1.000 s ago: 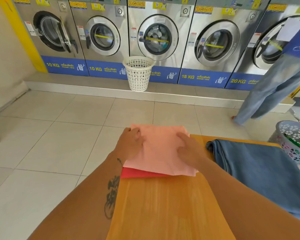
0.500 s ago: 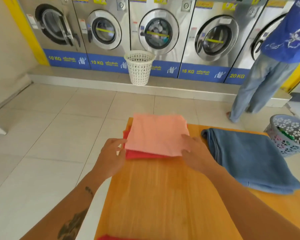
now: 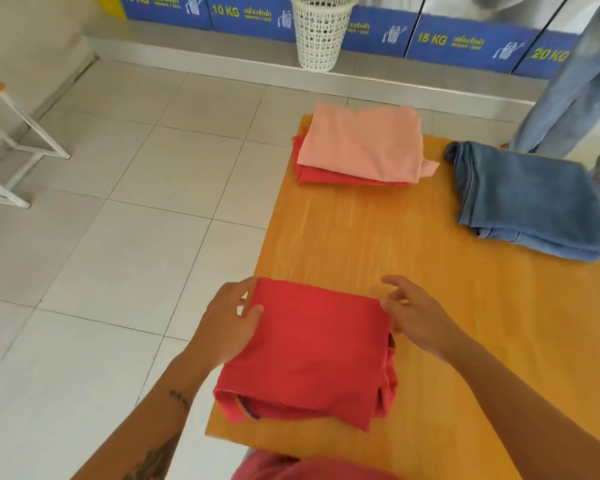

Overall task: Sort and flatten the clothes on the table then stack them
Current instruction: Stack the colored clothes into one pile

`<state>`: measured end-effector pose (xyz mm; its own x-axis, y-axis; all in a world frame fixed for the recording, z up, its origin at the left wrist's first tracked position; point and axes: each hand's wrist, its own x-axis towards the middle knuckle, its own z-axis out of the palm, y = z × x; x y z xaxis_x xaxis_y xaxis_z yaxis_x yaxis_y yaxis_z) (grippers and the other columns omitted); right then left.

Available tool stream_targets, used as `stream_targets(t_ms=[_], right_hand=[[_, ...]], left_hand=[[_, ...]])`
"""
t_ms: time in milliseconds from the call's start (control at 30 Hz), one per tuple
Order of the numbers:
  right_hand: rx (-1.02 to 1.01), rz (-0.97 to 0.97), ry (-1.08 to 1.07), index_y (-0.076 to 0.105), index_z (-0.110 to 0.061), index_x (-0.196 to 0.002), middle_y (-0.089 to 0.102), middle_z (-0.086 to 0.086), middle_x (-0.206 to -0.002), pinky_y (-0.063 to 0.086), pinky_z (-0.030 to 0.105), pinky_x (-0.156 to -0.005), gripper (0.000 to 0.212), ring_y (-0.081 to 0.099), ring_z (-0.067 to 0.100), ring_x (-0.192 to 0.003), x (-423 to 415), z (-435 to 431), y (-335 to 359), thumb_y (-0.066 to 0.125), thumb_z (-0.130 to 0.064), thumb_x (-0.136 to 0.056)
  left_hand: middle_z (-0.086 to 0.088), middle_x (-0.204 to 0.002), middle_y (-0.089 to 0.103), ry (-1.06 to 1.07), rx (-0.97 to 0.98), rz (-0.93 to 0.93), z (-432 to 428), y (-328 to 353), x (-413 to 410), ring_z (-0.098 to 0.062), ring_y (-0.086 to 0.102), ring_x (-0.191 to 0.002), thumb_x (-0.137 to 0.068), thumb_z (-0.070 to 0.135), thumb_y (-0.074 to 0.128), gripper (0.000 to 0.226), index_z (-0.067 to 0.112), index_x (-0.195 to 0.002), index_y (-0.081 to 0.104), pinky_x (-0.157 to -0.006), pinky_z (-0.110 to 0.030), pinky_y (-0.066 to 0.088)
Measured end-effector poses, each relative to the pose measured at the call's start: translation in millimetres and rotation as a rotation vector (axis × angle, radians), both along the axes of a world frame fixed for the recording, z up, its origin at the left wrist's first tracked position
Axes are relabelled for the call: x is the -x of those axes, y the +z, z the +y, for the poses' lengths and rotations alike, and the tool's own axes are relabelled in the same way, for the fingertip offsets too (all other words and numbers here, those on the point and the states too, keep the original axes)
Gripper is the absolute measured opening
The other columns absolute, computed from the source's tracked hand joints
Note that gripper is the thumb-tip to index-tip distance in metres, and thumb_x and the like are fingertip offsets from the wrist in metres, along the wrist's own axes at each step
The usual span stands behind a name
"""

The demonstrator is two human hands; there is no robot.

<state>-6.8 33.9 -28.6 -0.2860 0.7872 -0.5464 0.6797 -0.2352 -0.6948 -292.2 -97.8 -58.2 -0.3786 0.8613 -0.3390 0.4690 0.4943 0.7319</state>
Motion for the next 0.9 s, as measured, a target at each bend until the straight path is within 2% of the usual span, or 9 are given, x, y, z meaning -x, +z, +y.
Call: stream_targets(t_ms=[100,200,267,433,533,633,700,800,900], right_hand=[[0.149,0.120,-0.118,0.048,-0.028,-0.132,0.056,-0.002,-0.109,0.053,0.032,-0.068,0.036,0.062,0.015,-0.083,7,-19,9,0.055,-0.026,-0.097],[0.186,0.121,-0.074,0.049,-0.031,-0.126,0.061,-0.006,-0.117,0.056,0.037,-0.083,0.044,0.064,0.013,-0.100,11,-36,9,0.068,-0.029,-0.087],[0.141,0.100,-0.050,0.046,-0.033,-0.126,0.059,-0.006,-0.114,0.056,0.036,-0.080,0.052,0.063,0.014,-0.098,17,-43,8,0.071,-0.018,-0.082],[-0.116,0.102,-0.132,0.044,-0.037,-0.126,0.058,-0.004,-0.110,0.056,0.046,-0.083,0.059,0.062,0.015,-0.092,24,-28,10,0.065,-0.006,-0.081],[-0.265,0.093,-0.100,0.035,-0.044,-0.138,0.057,-0.001,-0.120,0.053,0.042,-0.090,0.066,0.059,0.018,-0.102,15,-7,11,0.061,-0.010,-0.087],[-0.266,0.001,0.027,0.028,-0.047,-0.146,0.047,-0.001,-0.128,0.040,0.031,-0.093,0.071,0.049,0.015,-0.111,3,1,10,0.061,-0.018,-0.090],[-0.249,-0.017,0.055,0.031,-0.045,-0.146,0.043,-0.002,-0.130,0.034,0.023,-0.092,0.069,0.044,0.011,-0.112,-3,-5,8,0.063,-0.019,-0.090],[-0.234,0.031,0.001,0.043,-0.043,-0.138,0.044,-0.004,-0.128,0.036,0.010,-0.081,0.061,0.047,0.004,-0.107,-9,-18,1,0.067,-0.018,-0.087],[-0.197,0.071,-0.032,0.054,-0.046,-0.127,0.048,-0.008,-0.125,0.042,0.012,-0.082,0.058,0.050,0.003,-0.109,-10,-29,-7,0.071,-0.012,-0.083]], left_hand=[[0.003,-0.138,0.048,-0.020,-0.015,0.076,-2,-2,-8,-0.017,0.056,-0.115,-0.093,0.022,0.051,0.055,0.036,-0.144,0.041,-0.098,-0.039,0.048],[-0.002,-0.140,0.044,-0.042,0.023,0.224,0,0,-19,-0.022,0.049,-0.119,-0.092,0.023,0.048,0.060,0.031,-0.149,0.033,-0.097,-0.039,0.046],[-0.002,-0.135,0.045,-0.032,0.028,0.227,1,2,-28,-0.022,0.046,-0.119,-0.091,0.024,0.048,0.064,0.030,-0.151,0.027,-0.097,-0.037,0.045],[0.009,-0.125,0.044,-0.037,-0.130,0.014,15,9,-42,-0.007,0.047,-0.112,-0.094,0.015,0.049,0.065,0.043,-0.149,0.029,-0.096,-0.019,0.035],[0.010,-0.126,0.041,-0.061,-0.204,-0.050,35,9,-45,-0.002,0.043,-0.113,-0.097,0.012,0.047,0.059,0.044,-0.145,0.038,-0.092,-0.005,0.028],[0.010,-0.130,0.036,-0.139,-0.181,-0.043,49,9,-47,-0.003,0.039,-0.116,-0.099,0.019,0.046,0.048,0.045,-0.139,0.046,-0.102,-0.017,0.029],[0.011,-0.131,0.036,-0.170,-0.112,-0.070,49,9,-45,-0.004,0.039,-0.116,-0.099,0.027,0.048,0.041,0.047,-0.136,0.050,-0.105,-0.025,0.032],[0.011,-0.131,0.042,-0.191,-0.023,-0.126,43,7,-40,-0.009,0.044,-0.118,-0.097,0.035,0.052,0.039,0.051,-0.132,0.051,-0.107,-0.032,0.038],[0.015,-0.134,0.045,-0.188,0.027,-0.202,39,10,-40,-0.011,0.047,-0.122,-0.094,0.028,0.059,0.043,0.053,-0.128,0.055,-0.106,-0.036,0.042]])
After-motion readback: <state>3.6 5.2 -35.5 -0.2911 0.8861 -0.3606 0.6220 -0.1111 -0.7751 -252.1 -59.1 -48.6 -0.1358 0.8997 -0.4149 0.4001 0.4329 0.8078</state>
